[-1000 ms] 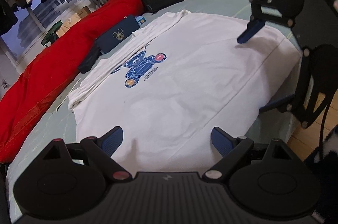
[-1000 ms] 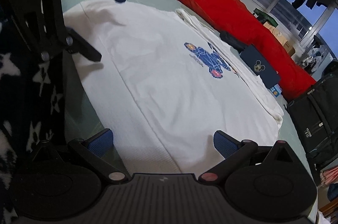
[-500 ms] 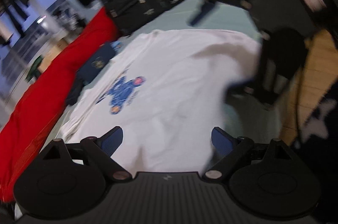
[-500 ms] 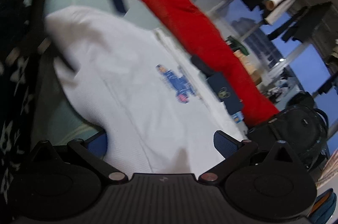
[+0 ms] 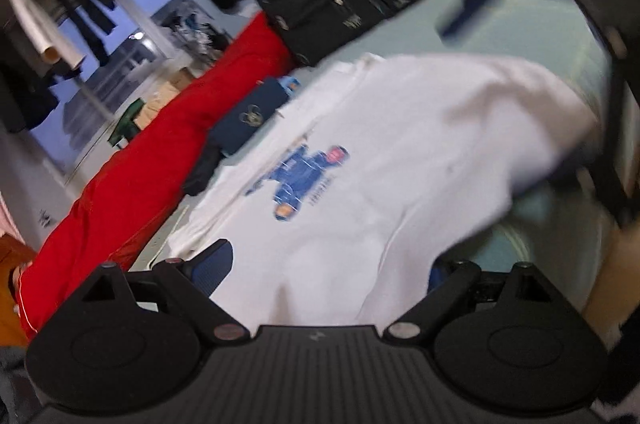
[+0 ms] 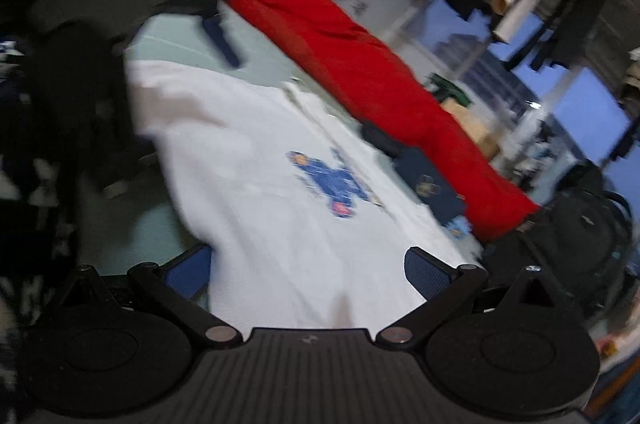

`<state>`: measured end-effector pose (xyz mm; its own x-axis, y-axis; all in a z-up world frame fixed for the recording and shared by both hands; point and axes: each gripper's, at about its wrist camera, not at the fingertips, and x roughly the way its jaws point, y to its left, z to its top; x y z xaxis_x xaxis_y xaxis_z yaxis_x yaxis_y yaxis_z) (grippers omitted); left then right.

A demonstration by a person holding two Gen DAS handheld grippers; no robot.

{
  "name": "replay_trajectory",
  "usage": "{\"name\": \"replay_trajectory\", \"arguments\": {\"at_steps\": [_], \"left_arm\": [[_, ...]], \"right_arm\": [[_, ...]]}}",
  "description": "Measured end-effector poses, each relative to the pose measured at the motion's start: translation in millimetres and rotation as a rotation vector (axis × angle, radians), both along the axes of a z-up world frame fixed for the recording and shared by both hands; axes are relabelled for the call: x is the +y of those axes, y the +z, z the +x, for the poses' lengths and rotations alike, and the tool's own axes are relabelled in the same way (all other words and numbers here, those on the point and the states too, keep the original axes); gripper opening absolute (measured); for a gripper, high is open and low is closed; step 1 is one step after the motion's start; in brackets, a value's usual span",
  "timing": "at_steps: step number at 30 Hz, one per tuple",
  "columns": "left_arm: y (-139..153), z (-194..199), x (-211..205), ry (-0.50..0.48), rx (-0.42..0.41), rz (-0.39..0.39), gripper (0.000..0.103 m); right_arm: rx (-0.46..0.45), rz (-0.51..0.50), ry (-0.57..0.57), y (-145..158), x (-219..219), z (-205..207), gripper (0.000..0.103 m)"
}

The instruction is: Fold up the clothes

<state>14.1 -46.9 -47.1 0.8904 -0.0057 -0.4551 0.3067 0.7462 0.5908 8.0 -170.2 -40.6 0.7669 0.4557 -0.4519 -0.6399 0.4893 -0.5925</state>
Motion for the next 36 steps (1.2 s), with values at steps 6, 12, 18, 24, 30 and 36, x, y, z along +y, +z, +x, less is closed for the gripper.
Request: {"name": "replay_trajectory", "arguments": {"at_steps": [6, 12, 18, 24, 30, 36], "left_arm": [[7, 1, 0, 0.003, -0.011, 0.001, 0.091], [-9, -3, -7, -0.034, 0.020, 0.072, 0.091], [-25, -1, -10, 0.031, -0.049, 0.210, 0.091], [-25, -5, 25, 0.112, -0.050, 0.246, 0.091], [-21, -7, 36, 0.143, -0.093, 0.252, 0.092], [-10, 3, 33, 0.144, -0.148, 0.277, 0.092]], "right_arm": [[-0.073, -0.055, -0.090, -19, 23, 9, 0.103], [-0.173, 0.014, -0.215, -8, 17, 16, 0.103], [-0.201, 0.032, -0.233, -3, 13, 16, 0.103], [-0.210, -0.022, -0.280, -15, 5, 26, 0.103], [-0.207, -0.007, -0.310, -17, -3, 32, 0.103], [-0.276, -0.029, -0.313, -12, 0, 36, 0.103]]}}
